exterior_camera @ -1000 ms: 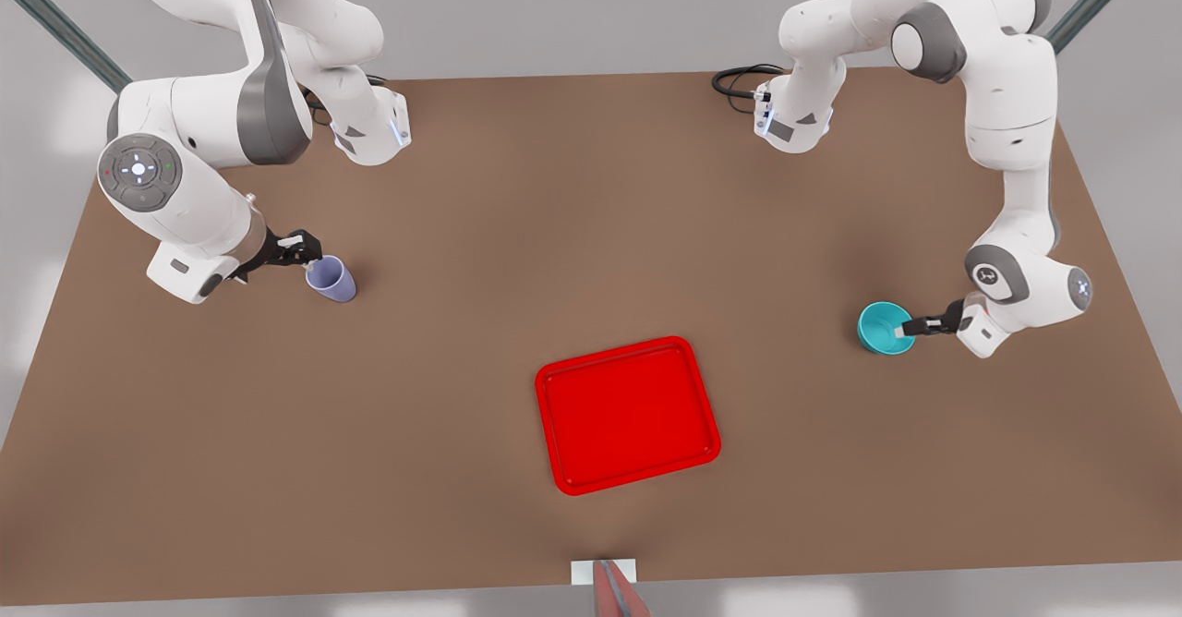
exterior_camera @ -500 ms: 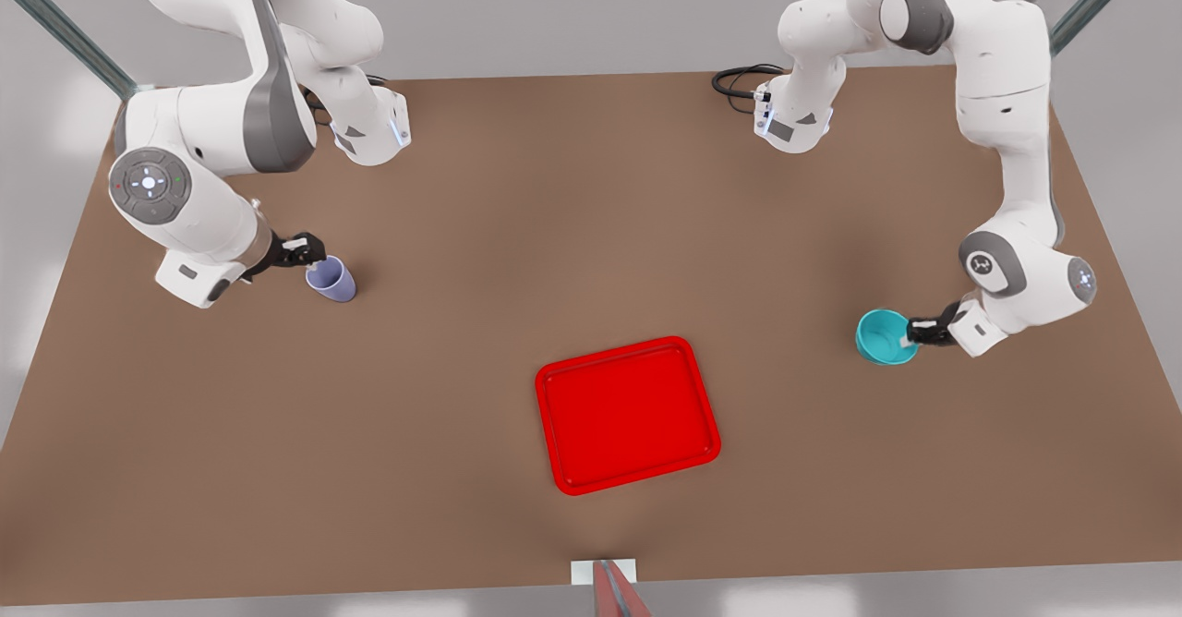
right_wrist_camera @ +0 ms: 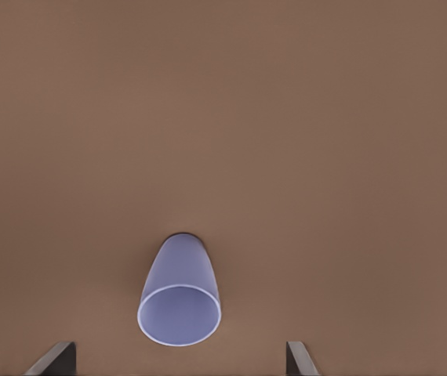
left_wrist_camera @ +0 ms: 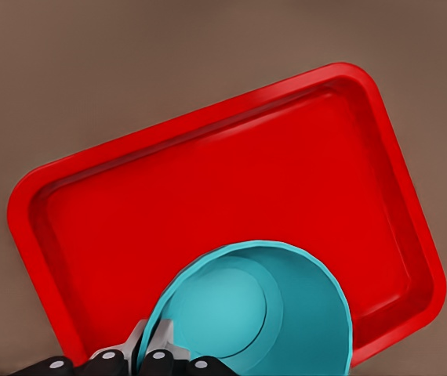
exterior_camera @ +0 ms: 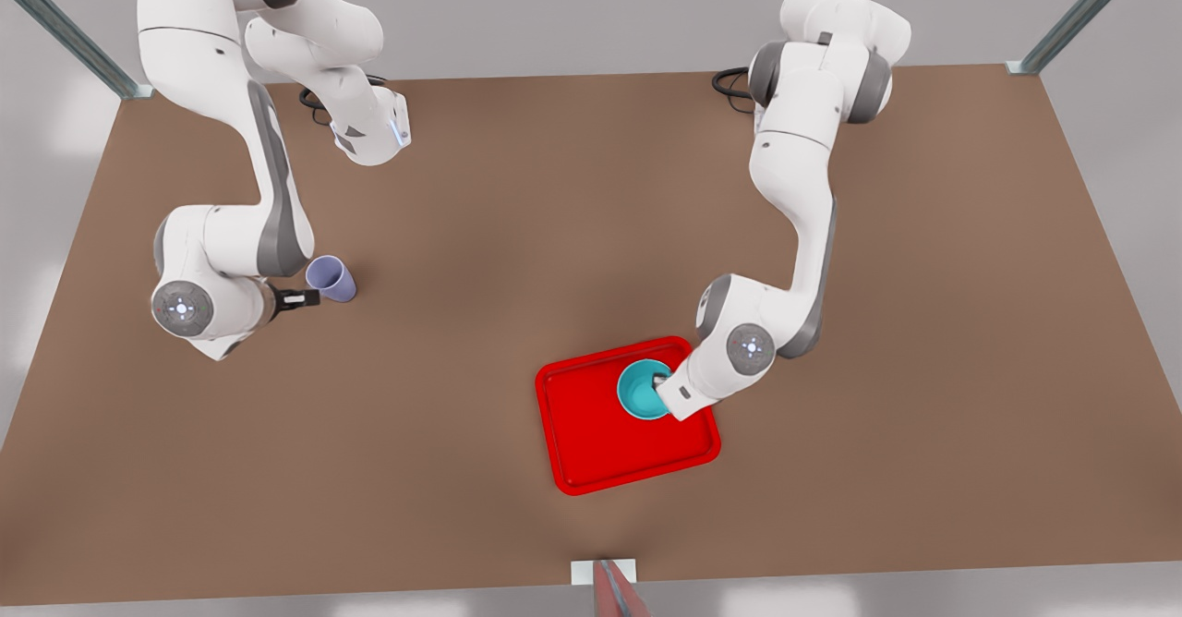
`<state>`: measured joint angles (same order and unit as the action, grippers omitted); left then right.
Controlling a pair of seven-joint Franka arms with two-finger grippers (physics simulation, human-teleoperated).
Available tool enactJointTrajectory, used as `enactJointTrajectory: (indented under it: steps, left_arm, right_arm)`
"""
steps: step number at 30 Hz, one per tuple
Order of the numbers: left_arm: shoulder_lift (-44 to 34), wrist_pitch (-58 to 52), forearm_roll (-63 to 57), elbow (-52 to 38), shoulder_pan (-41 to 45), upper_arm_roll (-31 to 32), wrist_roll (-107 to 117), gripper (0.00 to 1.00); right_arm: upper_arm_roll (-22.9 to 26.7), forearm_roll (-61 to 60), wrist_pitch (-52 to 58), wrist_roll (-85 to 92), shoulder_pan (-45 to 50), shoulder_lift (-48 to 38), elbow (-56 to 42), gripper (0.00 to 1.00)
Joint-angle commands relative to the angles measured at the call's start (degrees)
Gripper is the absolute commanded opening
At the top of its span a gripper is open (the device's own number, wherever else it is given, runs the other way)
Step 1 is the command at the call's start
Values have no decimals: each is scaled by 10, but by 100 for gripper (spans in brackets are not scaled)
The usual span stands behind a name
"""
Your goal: Place the bowl on the tray with the left arm and the cup on the tray with the right arm
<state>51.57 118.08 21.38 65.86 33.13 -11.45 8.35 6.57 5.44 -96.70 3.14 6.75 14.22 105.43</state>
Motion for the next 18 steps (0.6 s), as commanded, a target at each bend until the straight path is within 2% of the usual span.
enactJointTrajectory:
  steps: [1, 2, 3, 6, 8, 9, 10, 11, 12, 13, 14, 15, 17, 18]
  left_arm:
    - [-1, 6, 0, 10, -1, 0, 421, 21]
    - [-1, 6, 0, 11, -1, 0, 417, 53]
    - [-1, 6, 0, 16, -1, 0, 417, 100]
    - [-4, 2, 1, 18, -3, -1, 404, 100]
    - [-86, -141, 4, 15, -38, -38, 278, 100]
    - [-135, -290, 2, -12, -35, -138, 181, 100]
    - [-148, -403, 2, -85, -38, -217, 94, 100]
    - [-183, -469, 2, -111, -36, -309, -51, 100]
    - [-197, -510, 2, -112, -35, -353, -141, 100]
    - [-229, -527, -23, -109, -59, -338, -233, 100]
    - [-280, -517, -159, -93, -161, -128, -256, 100]
    - [-349, -461, -292, -11, -220, 25, -251, 100]
    - [-426, -382, -220, 93, -263, 50, -186, 100]
    - [-430, -365, -180, 95, -272, 49, -182, 100]
  right_arm:
    - [4, -3, -90, 26, 1, -11, 27, 100]
    - [5, -3, -138, 46, -3, -38, 75, 100]
    - [13, -3, -162, 65, -7, -47, 94, 100]
    - [24, -3, -193, 86, -7, -69, 136, 100]
    - [31, -3, -226, 100, -7, -77, 172, 100]
    - [31, -3, -235, 100, -7, -76, 185, 100]
    - [31, -4, -239, 100, -7, -76, 195, 100]
    - [40, -5, -246, 100, -5, -76, 205, 100]
    - [42, -5, -246, 101, -4, -75, 209, 100]
    - [42, -5, -246, 101, -5, -75, 214, 100]
    - [42, -5, -246, 102, -6, -73, 216, 100]
    - [42, -5, -245, 102, -7, -72, 223, 100]
    - [42, -5, -238, 103, -8, -70, 228, 100]
    - [43, -8, -237, 109, -8, -70, 232, 100]
